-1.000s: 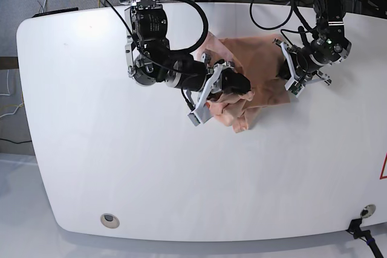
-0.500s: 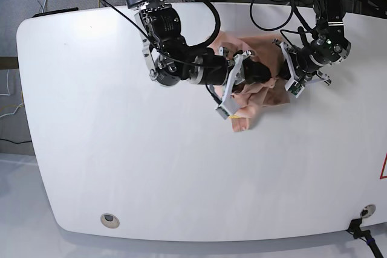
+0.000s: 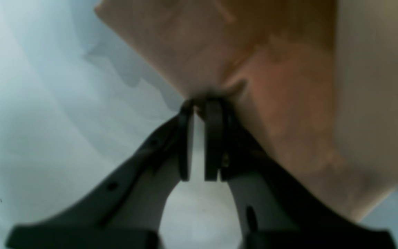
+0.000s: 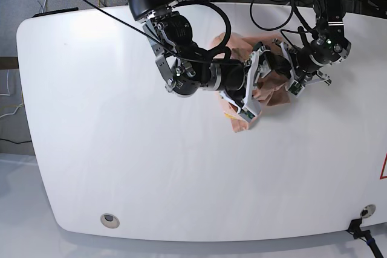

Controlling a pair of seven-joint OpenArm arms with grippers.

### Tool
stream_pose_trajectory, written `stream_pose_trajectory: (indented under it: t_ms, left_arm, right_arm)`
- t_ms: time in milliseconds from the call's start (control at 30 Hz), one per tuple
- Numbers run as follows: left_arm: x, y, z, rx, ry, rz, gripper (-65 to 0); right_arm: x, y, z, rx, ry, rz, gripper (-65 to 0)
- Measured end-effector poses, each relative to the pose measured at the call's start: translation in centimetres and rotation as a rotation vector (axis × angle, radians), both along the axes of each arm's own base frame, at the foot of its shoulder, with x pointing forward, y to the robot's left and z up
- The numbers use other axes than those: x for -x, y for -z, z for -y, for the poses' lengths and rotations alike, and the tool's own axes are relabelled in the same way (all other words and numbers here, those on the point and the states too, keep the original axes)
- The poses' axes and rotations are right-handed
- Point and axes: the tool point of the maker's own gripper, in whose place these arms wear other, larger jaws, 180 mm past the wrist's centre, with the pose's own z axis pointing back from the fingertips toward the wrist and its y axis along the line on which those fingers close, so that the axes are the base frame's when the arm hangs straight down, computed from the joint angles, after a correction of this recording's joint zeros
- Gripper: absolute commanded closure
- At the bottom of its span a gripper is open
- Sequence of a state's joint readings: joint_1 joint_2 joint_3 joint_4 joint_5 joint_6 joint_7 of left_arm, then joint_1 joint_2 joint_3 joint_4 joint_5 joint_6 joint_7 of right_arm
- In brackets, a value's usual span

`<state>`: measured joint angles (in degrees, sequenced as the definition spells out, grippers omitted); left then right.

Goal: Fold the T-shirt properly
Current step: 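Grasp the end with the right gripper and fold it toward the left gripper, then lift the bundled shirt with both grippers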

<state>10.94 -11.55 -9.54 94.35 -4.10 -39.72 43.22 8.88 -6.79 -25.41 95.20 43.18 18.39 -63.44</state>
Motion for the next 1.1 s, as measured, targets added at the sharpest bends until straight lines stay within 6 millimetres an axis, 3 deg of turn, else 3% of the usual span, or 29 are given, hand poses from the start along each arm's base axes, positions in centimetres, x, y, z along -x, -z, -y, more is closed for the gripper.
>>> stream_pose_trajectory:
  t_ms: [200, 333, 400, 700, 833, 1100]
  left_arm:
    - [0.2, 0.0, -1.5, -0.023, -0.032, -0.009, -4.6]
    - [0.2, 0.0, -1.5, -0.026, -0.032, -0.010, -4.6]
    - [0.2, 0.0, -1.5, -0.026, -0.032, -0.010, -4.6]
    - [0.2, 0.0, -1.4, -0.023, -0.033, -0.010, -4.6]
    - [0.2, 0.0, -1.4, -0.024, -0.033, -0.010, -4.6]
    - [-0.4, -0.2, -1.4, -0.025, -0.035, -0.001, -4.6]
  right_arm:
    - [2.4, -0.8, -2.8, 0.031, -0.145, 0.071, -43.2]
    - [3.6, 1.3, -3.4, 0.189, -0.215, 0.188, -43.2]
    - [4.2, 1.4, -3.9, 0.219, -0.264, 0.243, -43.2]
    - [1.3, 0.9, -3.0, 0.373, -0.320, 0.423, -43.5]
    - [0.2, 1.8, -2.7, 0.429, -0.352, 0.444, -43.5]
    - [3.1, 2.7, -3.8, 0.489, -0.509, 0.523, -43.5]
